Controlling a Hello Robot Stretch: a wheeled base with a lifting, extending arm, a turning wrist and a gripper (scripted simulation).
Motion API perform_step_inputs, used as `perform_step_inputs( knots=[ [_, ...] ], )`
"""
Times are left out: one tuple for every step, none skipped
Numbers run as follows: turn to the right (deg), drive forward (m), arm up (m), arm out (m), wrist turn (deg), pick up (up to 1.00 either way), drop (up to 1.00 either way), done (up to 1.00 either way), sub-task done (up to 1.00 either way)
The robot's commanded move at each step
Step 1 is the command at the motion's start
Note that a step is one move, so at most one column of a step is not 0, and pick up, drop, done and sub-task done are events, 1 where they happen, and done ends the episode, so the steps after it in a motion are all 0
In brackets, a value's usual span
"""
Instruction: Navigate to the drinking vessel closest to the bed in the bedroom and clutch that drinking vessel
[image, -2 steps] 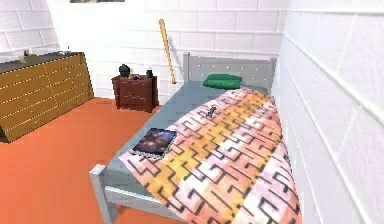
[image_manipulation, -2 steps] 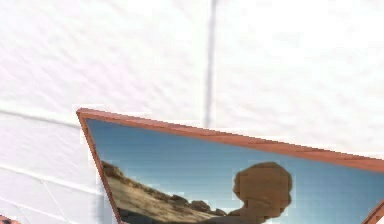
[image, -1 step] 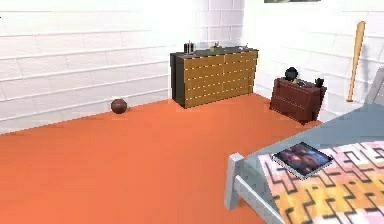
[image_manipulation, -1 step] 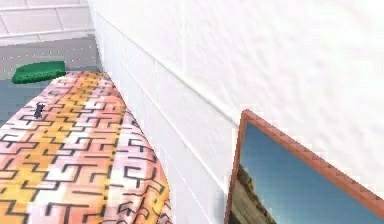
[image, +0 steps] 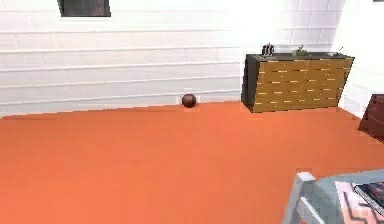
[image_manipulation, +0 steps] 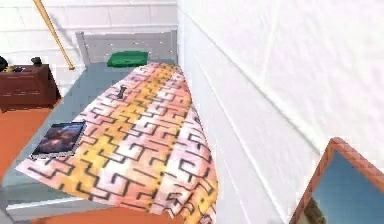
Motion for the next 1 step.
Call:
perform_step_inputs(
  knots=[
    [0.0,0.2,0.0,0.0,0.0,0.0,0.0,0.0,0.0]
  ],
)
